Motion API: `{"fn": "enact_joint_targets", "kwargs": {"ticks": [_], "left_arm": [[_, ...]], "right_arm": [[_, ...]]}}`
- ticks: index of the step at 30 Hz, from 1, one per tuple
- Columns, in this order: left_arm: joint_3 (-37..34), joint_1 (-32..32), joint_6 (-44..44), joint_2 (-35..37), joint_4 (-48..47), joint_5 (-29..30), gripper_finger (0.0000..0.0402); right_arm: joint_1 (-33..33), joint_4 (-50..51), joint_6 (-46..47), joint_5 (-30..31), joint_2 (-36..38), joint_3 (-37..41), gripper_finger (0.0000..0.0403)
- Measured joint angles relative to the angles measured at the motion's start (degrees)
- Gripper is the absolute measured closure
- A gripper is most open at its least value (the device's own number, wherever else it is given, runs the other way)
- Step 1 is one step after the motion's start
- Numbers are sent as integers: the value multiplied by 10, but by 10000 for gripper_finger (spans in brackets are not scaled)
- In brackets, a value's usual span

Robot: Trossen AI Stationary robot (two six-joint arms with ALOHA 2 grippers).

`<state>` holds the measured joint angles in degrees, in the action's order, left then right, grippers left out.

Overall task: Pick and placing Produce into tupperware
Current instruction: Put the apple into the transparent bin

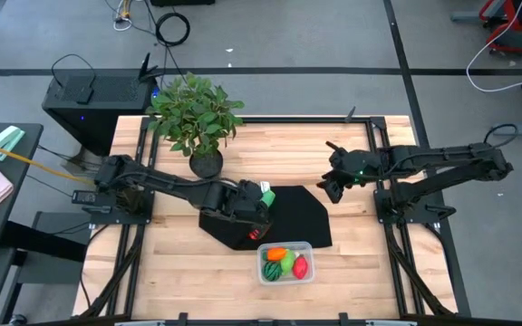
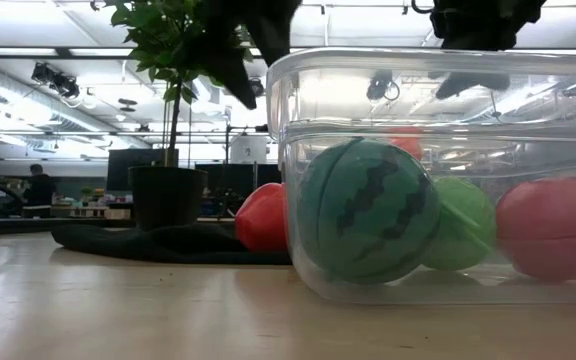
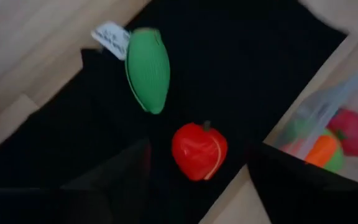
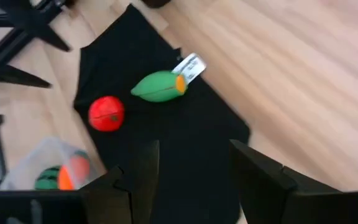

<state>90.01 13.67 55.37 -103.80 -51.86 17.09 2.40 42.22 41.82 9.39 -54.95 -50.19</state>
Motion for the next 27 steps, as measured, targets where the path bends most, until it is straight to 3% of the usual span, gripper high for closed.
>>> {"fn": "enact_joint_targets", "kwargs": {"ticks": [11, 27], "left_arm": [[0, -10, 27, -66, -10, -95, 7], [0, -44, 56, -76, 69, -96, 6]], "right_arm": [[80, -4, 62, 19, -2, 0, 206], [110, -7, 7, 25, -2, 0, 206]]}}
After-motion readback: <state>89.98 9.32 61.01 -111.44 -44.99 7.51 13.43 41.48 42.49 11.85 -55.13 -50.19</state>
